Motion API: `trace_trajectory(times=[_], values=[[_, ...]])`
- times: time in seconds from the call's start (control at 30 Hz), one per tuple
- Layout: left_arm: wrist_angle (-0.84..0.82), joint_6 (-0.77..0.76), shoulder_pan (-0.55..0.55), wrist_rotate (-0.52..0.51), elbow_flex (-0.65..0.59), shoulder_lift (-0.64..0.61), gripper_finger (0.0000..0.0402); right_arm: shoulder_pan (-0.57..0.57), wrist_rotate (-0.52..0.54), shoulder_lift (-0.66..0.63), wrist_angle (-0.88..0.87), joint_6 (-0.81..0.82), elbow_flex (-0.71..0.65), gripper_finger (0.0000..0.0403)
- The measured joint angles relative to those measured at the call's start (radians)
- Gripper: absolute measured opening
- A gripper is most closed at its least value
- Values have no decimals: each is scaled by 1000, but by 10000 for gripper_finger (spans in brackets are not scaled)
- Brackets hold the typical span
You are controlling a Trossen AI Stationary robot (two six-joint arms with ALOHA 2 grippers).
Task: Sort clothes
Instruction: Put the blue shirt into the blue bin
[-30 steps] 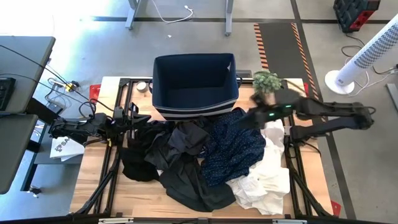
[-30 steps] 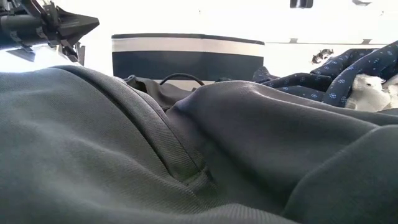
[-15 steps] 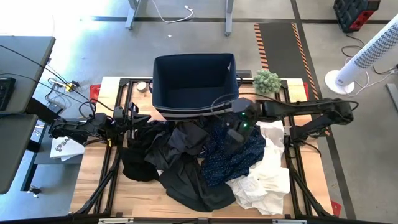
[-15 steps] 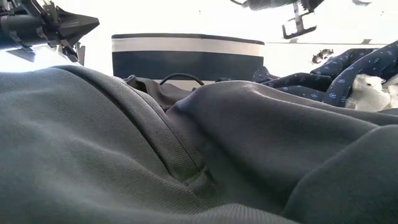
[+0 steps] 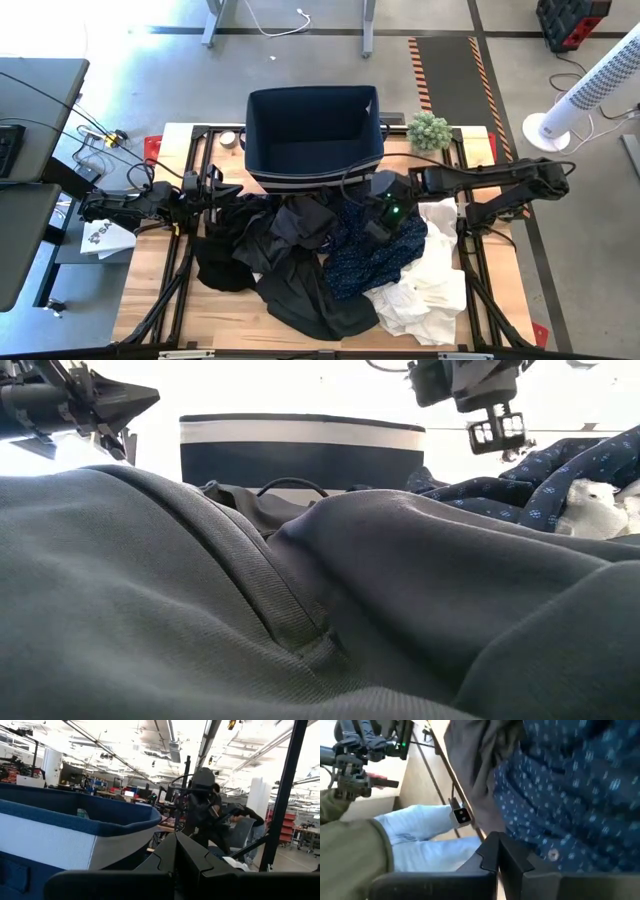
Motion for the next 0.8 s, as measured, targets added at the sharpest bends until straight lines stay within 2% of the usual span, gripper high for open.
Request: trace_trajectory(times=[0.13,0.23,0.4,0.53,0.63,0.7,0.8], values=[[-1,-34,0,-1,0,0,3,26,33,-13,-49,-138,82,9],[-1,-59,0,2,1,0,3,50,98,-14,-185,-251,173,36],[-10,-64,0,5,1,0,3,68,393,-15,-453,-391,284,116],[-29,-64,0,6,1,0,3,46,521,-3,-458,-431,256,190],[-48,-64,0,6,1,0,3,1,548,50,-444,-397,214,233],[-54,-64,0,8,1,0,3,-18,575,98,-436,-407,201,250],[-54,-70,0,8,1,0,3,-27,676,185,-410,-453,201,258]])
